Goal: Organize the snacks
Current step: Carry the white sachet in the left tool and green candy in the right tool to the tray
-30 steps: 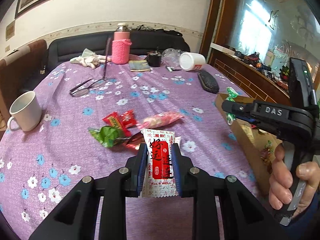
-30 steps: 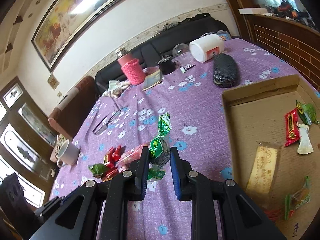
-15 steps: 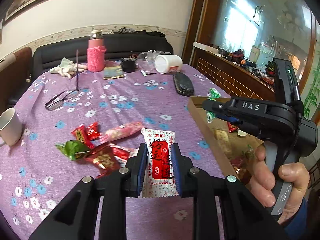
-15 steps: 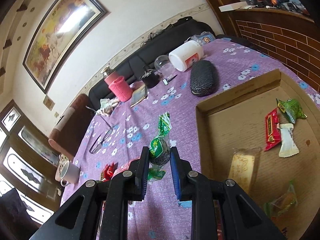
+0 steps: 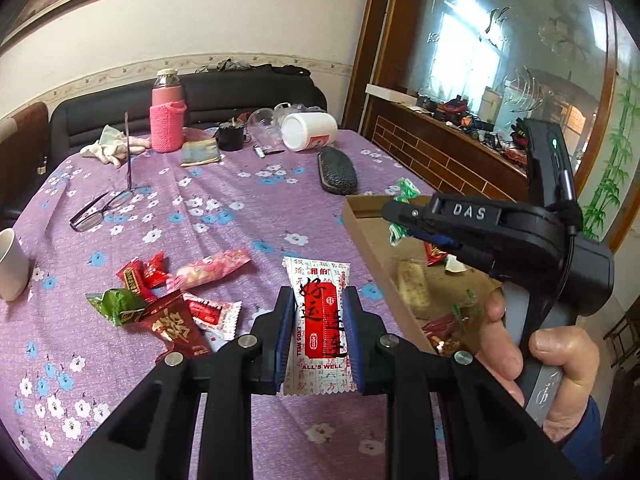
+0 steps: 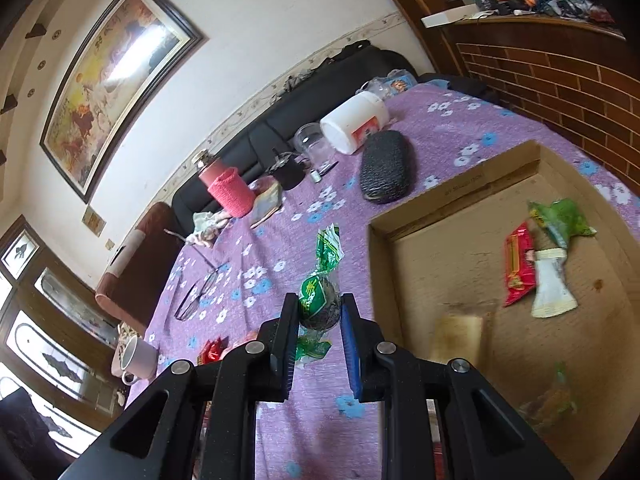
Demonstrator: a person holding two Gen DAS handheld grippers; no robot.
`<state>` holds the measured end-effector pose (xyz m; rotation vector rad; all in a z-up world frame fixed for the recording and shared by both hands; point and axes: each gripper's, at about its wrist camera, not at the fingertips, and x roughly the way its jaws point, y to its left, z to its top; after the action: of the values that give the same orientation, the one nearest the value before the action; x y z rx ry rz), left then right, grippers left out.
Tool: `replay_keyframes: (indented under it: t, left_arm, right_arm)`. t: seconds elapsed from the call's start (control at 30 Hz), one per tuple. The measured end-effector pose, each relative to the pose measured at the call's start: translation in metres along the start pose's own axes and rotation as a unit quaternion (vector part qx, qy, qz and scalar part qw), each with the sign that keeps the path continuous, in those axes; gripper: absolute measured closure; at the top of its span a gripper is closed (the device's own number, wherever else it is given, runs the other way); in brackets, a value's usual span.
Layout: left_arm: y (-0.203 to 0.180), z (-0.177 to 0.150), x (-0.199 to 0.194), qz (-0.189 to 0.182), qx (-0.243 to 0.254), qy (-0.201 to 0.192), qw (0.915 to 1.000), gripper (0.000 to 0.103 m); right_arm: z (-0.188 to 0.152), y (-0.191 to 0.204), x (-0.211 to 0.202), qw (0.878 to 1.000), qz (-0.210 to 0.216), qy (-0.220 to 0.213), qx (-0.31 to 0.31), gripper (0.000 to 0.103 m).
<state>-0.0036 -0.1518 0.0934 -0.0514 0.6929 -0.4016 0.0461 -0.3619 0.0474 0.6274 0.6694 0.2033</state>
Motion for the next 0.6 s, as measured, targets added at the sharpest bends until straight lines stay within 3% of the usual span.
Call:
replay_keyframes:
  t: [0.33, 0.6]
  left_arm:
    - [-0.041, 0.010, 0.021, -0.048, 0.021, 0.011, 0.9986, 0.080]
    - [-0.091, 0.013, 0.060, -0.093, 0.039, 0.040, 0.9941, 0.080]
  right_arm:
    - [-0.001, -0.056, -0.058, 0.998, -0.046, -0.047, 0.008, 0.081]
    - [0.006, -0.097, -0.063, 0.996, -0.063, -0.045, 0.053, 0.081]
